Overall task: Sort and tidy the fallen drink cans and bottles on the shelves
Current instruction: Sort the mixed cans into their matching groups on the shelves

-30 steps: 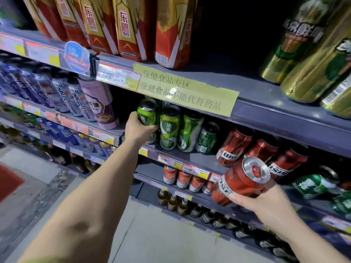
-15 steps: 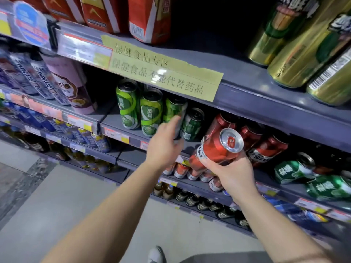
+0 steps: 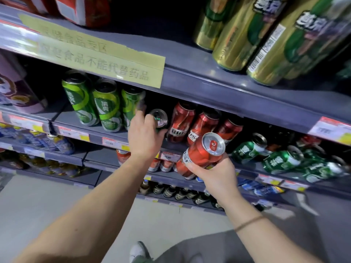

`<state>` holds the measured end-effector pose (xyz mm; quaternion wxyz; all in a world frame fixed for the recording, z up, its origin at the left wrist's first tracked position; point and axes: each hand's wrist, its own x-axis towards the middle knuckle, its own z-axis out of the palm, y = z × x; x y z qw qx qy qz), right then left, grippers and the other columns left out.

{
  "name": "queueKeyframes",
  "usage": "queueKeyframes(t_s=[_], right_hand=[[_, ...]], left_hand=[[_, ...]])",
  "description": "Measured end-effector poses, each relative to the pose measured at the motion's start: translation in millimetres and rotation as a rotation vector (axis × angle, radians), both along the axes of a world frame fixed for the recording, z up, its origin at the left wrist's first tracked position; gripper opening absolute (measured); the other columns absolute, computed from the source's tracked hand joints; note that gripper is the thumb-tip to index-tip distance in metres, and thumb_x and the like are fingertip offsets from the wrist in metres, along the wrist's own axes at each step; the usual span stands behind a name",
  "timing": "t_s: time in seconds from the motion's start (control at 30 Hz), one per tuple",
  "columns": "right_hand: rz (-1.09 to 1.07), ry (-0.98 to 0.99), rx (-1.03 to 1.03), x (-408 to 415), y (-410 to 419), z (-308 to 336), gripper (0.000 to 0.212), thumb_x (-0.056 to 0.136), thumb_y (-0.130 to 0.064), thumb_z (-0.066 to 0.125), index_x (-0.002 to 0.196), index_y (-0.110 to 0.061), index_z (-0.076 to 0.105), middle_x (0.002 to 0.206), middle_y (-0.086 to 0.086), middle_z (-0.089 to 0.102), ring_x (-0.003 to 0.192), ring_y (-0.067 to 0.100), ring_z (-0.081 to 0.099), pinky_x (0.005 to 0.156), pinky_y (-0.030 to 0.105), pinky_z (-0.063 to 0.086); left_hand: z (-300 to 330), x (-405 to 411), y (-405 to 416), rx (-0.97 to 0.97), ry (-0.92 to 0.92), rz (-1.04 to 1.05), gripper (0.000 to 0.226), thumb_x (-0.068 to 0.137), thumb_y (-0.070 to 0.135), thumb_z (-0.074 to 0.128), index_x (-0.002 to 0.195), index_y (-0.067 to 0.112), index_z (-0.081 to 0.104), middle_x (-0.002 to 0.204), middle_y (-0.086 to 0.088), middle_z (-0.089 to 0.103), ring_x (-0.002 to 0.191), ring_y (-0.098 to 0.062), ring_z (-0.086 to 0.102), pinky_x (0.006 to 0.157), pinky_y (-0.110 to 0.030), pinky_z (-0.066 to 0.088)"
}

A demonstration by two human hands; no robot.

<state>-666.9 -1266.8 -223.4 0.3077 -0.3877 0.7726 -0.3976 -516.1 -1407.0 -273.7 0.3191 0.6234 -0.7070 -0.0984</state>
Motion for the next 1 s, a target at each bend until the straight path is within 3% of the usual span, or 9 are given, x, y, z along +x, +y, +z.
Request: queueKeyframes(t_s=[0.13,0.23,0.3,0.43,0.57,0.67,0.8,0.9,1.0], right_hand=[[-0.01,0.031,0.016,-5,2,2,0.063,0.049,-0.051,0.086,0.104,-0.03,0.066,0.091,-0.017,0.073,0.087,0.003,0.068,0.082,0.038,0.057],[-0.009,0.035,0.009,2,-5,4,0.069,0.041,-0.059,0.079,0.102,-0.032,0.064,0.088,-0.015,0.073,0.085,0.008,0.069,0.079,0.04,0.057],[-0.008,0.035,0.016,15,-17,4,0.066,0.043,-0.06,0.079,0.1,-0.03,0.064,0.083,-0.012,0.074,0.079,0.012,0.071,0.074,0.041,0.058],[-0.05,0.006,0.011,57,-52,0,0.059,0.049,-0.059,0.081,0.096,-0.027,0.065,0.079,-0.01,0.072,0.074,0.017,0.07,0.065,0.04,0.059],[-0.06,0.011,0.035,92,-86,4,0.042,0.066,-0.044,0.084,0.085,-0.025,0.052,0.085,-0.007,0.063,0.082,0.022,0.063,0.073,0.032,0.051],[-0.087,0.039,0.037,107,-111,7,0.05,0.07,-0.042,0.082,0.1,-0.019,0.05,0.097,0.001,0.065,0.094,0.028,0.064,0.075,0.033,0.048],[-0.079,0.079,0.097,113,-139,1,0.054,0.075,-0.039,0.079,0.11,-0.012,0.048,0.113,0.011,0.066,0.104,0.033,0.063,0.077,0.035,0.045],[-0.062,0.099,0.135,109,-151,0,0.069,0.079,-0.041,0.075,0.129,-0.007,0.04,0.119,0.012,0.063,0.107,0.034,0.062,0.081,0.037,0.046],[-0.026,0.113,0.173,104,-152,-2,0.055,0.081,-0.04,0.073,0.116,-0.006,0.048,0.117,0.012,0.063,0.106,0.034,0.062,0.078,0.034,0.046]], left_hand=[[-6,-4,4,0.122,0.104,-0.041,0.039,0.073,0.032,0.081,0.079,0.006,0.052,0.115,-0.018,0.058,0.102,-0.038,0.058,0.073,-0.04,0.047],[-2,13,13,0.041,0.265,-0.036,0.041,0.073,0.029,0.082,0.071,0.012,0.044,0.122,-0.016,0.06,0.118,-0.028,0.055,0.081,-0.03,0.043],[7,29,28,0.006,0.353,0.011,0.042,0.074,0.03,0.081,0.07,0.014,0.042,0.125,-0.008,0.06,0.121,-0.02,0.052,0.079,-0.022,0.037],[22,63,56,0.019,0.411,0.149,0.044,0.072,0.03,0.082,0.071,0.016,0.041,0.105,0.002,0.062,0.099,-0.02,0.056,0.067,-0.022,0.03],[25,98,69,0.049,0.41,0.217,0.044,0.07,0.027,0.084,0.07,0.007,0.044,0.081,0.012,0.05,0.082,-0.018,0.049,0.057,-0.023,0.026],[23,114,77,0.074,0.423,0.234,0.046,0.069,0.028,0.085,0.067,0.012,0.041,0.083,0.007,0.055,0.082,-0.014,0.05,0.057,-0.02,0.031],[21,121,82,0.117,0.494,0.244,0.044,0.069,0.025,0.084,0.068,0.007,0.044,0.086,0.005,0.056,0.08,0.003,0.042,0.065,-0.032,0.04],[18,122,83,0.144,0.502,0.233,0.044,0.068,0.03,0.084,0.071,0.01,0.044,0.076,0.007,0.056,0.075,-0.015,0.051,0.062,-0.035,0.041],[22,118,83,0.225,0.571,0.238,0.043,0.067,0.032,0.085,0.089,0.023,0.049,0.084,0.019,0.057,0.079,-0.007,0.057,0.068,-0.028,0.043]])
